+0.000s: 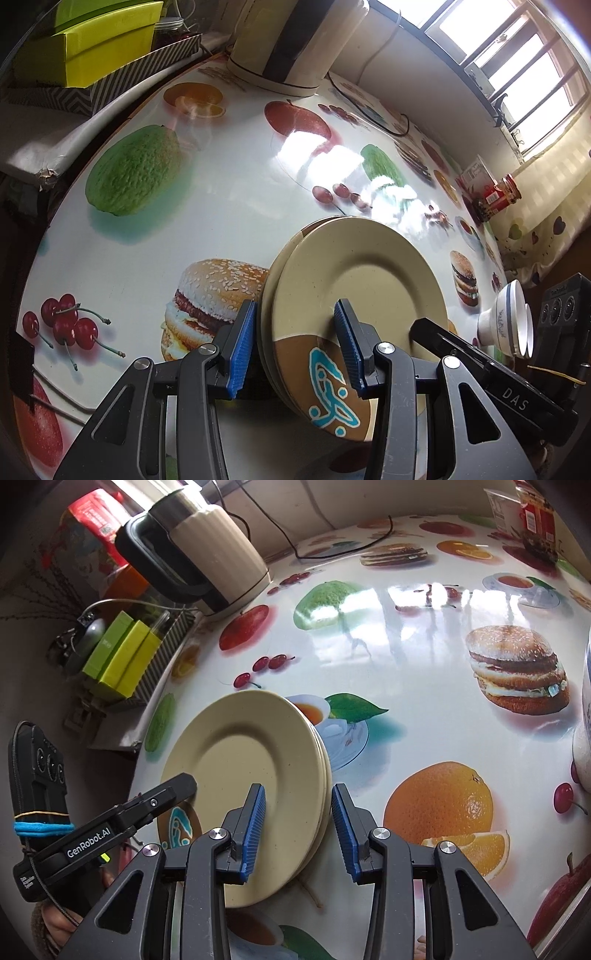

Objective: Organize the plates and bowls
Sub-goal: 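Lower the beige plate stack onto the table and open the left gripper, then move the left gripper to the rim of a white bowl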

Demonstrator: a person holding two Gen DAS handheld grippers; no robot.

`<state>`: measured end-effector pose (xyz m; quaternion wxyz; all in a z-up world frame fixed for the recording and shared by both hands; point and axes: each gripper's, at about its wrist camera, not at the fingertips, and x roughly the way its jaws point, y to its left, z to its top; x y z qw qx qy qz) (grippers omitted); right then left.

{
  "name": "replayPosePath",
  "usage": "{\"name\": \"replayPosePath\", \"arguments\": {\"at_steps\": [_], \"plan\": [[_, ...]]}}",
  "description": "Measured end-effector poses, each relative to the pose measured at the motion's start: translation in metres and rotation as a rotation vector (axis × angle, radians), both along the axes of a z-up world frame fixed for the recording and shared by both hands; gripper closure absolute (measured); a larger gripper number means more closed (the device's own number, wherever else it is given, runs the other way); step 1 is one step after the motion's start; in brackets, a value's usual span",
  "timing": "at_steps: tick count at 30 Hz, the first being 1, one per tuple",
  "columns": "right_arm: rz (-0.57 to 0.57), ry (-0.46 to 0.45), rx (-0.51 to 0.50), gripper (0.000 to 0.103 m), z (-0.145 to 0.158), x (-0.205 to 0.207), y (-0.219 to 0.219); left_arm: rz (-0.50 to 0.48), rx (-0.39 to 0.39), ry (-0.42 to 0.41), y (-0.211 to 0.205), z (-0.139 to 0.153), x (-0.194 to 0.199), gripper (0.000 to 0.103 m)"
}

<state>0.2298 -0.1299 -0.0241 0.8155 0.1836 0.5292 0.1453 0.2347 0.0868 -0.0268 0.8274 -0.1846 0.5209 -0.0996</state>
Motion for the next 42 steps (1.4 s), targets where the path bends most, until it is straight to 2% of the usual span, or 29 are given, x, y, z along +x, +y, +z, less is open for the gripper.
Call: {"name": "replayPosePath", "arguments": {"at_steps": [14, 18, 20, 24, 29, 34, 42], "plan": [[-0.001, -0.005, -0.004, 0.065, 0.000, 0.011, -0.002, -0.002, 0.031, -0.013, -0.004, 0.006, 0.002, 0.058], [-0.012, -0.005, -0.022, 0.060, 0.002, 0.007, -0.007, 0.001, 0.101, -0.077, -0.004, 0.023, -0.012, 0.058], [-0.022, -0.012, -0.022, 0.059, 0.005, 0.002, -0.011, 0.011, 0.085, -0.087, -0.004, 0.031, -0.019, 0.058], [-0.025, -0.062, -0.042, 0.057, 0.023, -0.014, -0.016, 0.000, 0.093, -0.140, -0.012, 0.051, -0.036, 0.058], [-0.059, -0.117, -0.080, 0.054, 0.049, -0.044, -0.036, -0.036, 0.075, -0.167, -0.034, 0.065, -0.053, 0.058], [-0.144, -0.165, -0.135, 0.053, 0.072, -0.075, -0.070, -0.107, 0.087, -0.188, -0.068, 0.070, -0.067, 0.058], [-0.287, -0.219, -0.232, 0.053, 0.094, -0.121, -0.129, -0.207, 0.046, -0.202, -0.117, 0.075, -0.081, 0.058]]}}
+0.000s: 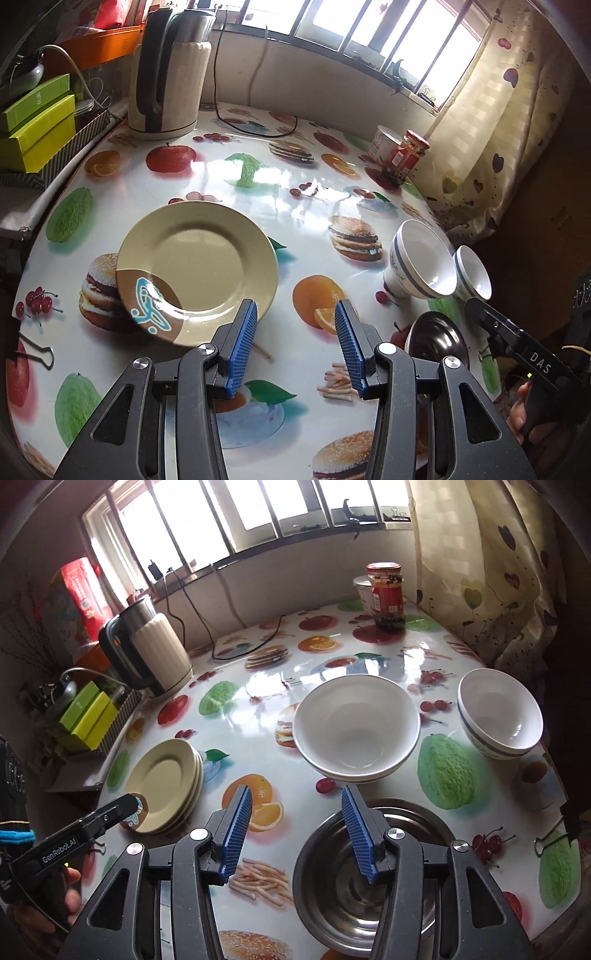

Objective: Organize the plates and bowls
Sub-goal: 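Move the left gripper to the rim of a white bowl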

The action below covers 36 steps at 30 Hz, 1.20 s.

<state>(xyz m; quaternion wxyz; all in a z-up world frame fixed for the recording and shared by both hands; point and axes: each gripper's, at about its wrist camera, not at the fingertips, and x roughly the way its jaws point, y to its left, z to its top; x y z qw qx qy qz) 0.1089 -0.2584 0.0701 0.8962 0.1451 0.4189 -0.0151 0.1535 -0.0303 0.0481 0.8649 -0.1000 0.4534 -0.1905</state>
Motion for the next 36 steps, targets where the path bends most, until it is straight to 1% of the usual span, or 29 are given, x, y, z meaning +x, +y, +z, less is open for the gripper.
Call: {"name": "replayPosePath", "arguments": {"at_steps": [6, 10, 13, 15, 18, 21, 25, 27, 29, 30, 31, 34, 36], "plan": [[-0.090, -0.031, -0.037, 0.053, 0.008, -0.024, -0.035, -0.051, -0.013, 0.012, -0.034, 0.004, -0.001, 0.058], [-0.124, -0.028, -0.060, 0.053, 0.007, -0.026, -0.050, -0.066, -0.006, 0.009, -0.052, 0.006, 0.006, 0.058], [-0.119, -0.025, -0.061, 0.053, 0.002, -0.024, -0.060, -0.051, 0.006, 0.009, -0.064, 0.007, 0.014, 0.058], [-0.116, -0.028, -0.068, 0.053, -0.001, -0.020, -0.066, -0.055, 0.027, -0.007, -0.074, 0.007, 0.019, 0.058], [-0.106, -0.032, -0.066, 0.052, -0.006, -0.011, -0.074, -0.067, 0.025, -0.006, -0.089, 0.004, 0.028, 0.058], [-0.101, -0.032, -0.070, 0.053, -0.012, 0.000, -0.081, -0.071, 0.047, -0.012, -0.103, 0.001, 0.037, 0.058], [-0.084, -0.025, -0.059, 0.053, -0.018, 0.013, -0.088, -0.092, 0.029, 0.004, -0.120, -0.006, 0.048, 0.058], [-0.070, -0.024, -0.079, 0.053, -0.020, 0.019, -0.087, -0.106, 0.023, 0.024, -0.129, -0.011, 0.054, 0.058], [-0.062, -0.025, -0.089, 0.055, -0.021, 0.023, -0.087, -0.111, 0.032, 0.049, -0.137, -0.017, 0.059, 0.058], [-0.060, -0.022, -0.082, 0.057, -0.023, 0.025, -0.088, -0.110, 0.030, 0.058, -0.139, -0.019, 0.060, 0.058], [-0.057, -0.016, -0.078, 0.059, -0.025, 0.027, -0.088, -0.117, 0.025, 0.059, -0.141, -0.020, 0.060, 0.058], [-0.048, -0.002, -0.083, 0.062, -0.029, 0.032, -0.087, -0.123, 0.046, 0.060, -0.146, -0.022, 0.062, 0.058], [-0.041, 0.002, -0.080, 0.064, -0.030, 0.034, -0.086, -0.119, 0.035, 0.055, -0.146, -0.021, 0.064, 0.058]]}}
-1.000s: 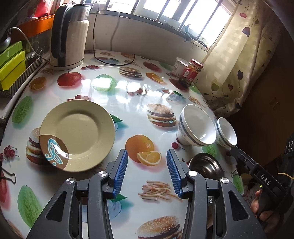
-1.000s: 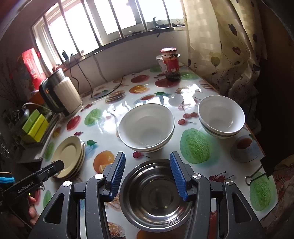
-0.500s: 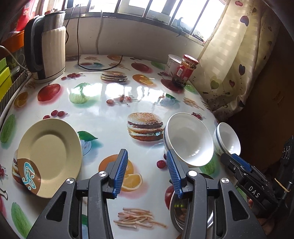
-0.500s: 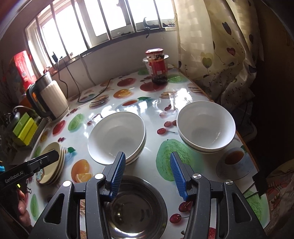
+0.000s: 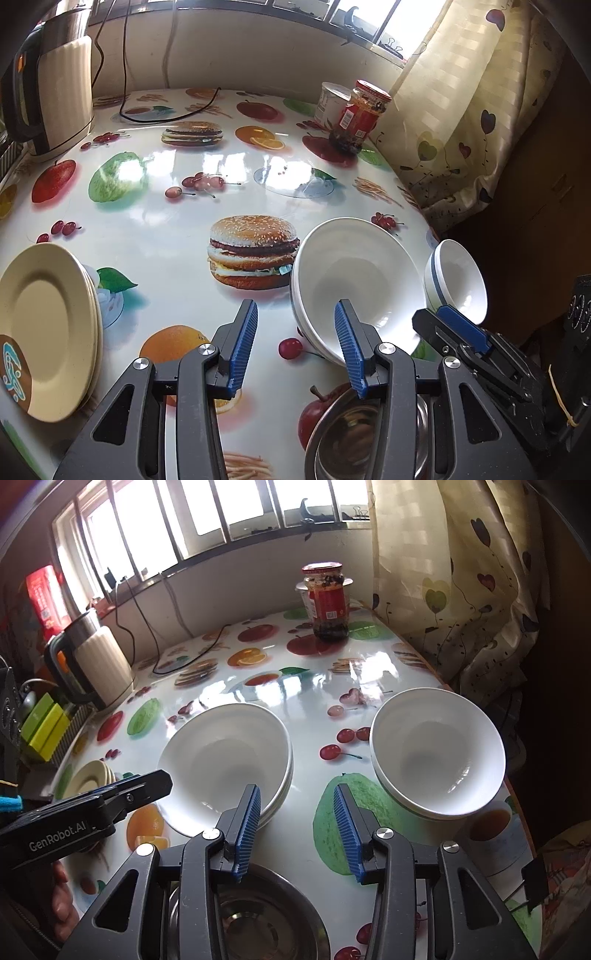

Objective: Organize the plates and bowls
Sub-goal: 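Move the left gripper to the rim of a white bowl, then grasp the white bowl rim with the left gripper and lift it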

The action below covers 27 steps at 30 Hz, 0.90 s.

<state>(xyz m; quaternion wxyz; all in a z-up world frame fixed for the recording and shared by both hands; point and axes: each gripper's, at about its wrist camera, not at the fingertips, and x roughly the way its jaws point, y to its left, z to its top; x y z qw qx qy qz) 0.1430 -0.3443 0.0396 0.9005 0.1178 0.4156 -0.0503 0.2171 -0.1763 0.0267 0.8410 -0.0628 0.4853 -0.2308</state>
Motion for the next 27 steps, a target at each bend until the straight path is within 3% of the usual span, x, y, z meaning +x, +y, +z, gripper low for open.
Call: {"name": "replayPosePath", "arguments": {"at_steps": [3, 7, 12, 16, 27], "plan": [[0.004, 0.007, -0.001, 0.068, -0.002, 0.004, 0.001, -0.004, 0.009, -0.013, -0.002, 0.002, 0.000, 0.059], [0.007, 0.007, 0.017, 0.074, -0.005, 0.008, 0.001, -0.013, 0.035, -0.023, -0.006, 0.000, 0.001, 0.072], [0.010, 0.010, 0.030, 0.083, -0.006, 0.013, 0.004, -0.026, 0.046, -0.020, -0.009, -0.004, 0.002, 0.078], [0.019, 0.014, 0.034, 0.085, -0.008, 0.016, 0.006, -0.026, 0.043, -0.020, -0.011, -0.004, 0.003, 0.086], [0.010, 0.013, 0.040, 0.087, -0.009, 0.018, 0.005, -0.026, 0.054, -0.038, -0.014, -0.005, 0.005, 0.089]]}}
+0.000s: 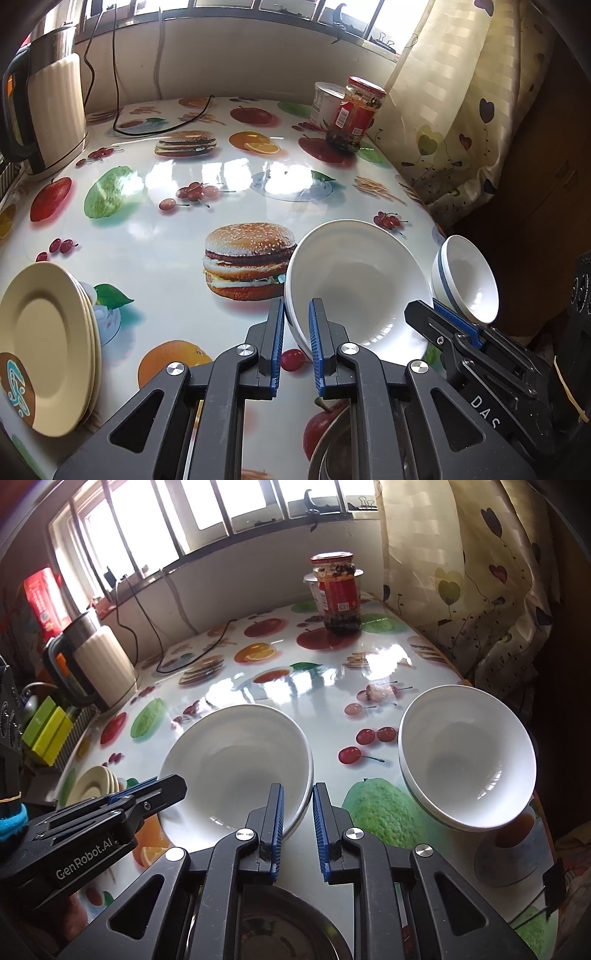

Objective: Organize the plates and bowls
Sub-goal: 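Grasp the white bowl rim with the left gripper and lift it, then lower the white bowl into the steel bowl with the left gripper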

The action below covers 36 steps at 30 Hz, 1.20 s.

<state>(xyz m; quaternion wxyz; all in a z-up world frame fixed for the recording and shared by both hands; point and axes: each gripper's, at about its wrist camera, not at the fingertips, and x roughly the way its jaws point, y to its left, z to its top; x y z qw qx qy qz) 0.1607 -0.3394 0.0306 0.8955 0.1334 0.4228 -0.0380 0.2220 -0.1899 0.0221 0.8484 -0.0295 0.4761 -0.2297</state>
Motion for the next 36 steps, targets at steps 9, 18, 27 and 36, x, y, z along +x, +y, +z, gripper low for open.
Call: {"name": "replayPosePath", "arguments": {"at_steps": [9, 18, 27, 36], "plan": [[-0.013, -0.027, 0.003, 0.087, 0.006, -0.005, -0.002, -0.010, -0.023, -0.012, 0.002, 0.008, -0.007, 0.089], [-0.022, -0.069, -0.011, 0.087, 0.027, -0.025, 0.002, -0.034, -0.044, -0.048, 0.008, 0.029, -0.030, 0.089], [-0.048, -0.097, -0.007, 0.087, 0.045, -0.059, 0.007, -0.069, -0.062, -0.045, 0.013, 0.036, -0.059, 0.089], [-0.065, -0.102, -0.021, 0.087, 0.050, -0.093, 0.013, -0.106, -0.065, -0.027, 0.016, 0.033, -0.081, 0.089]]}}
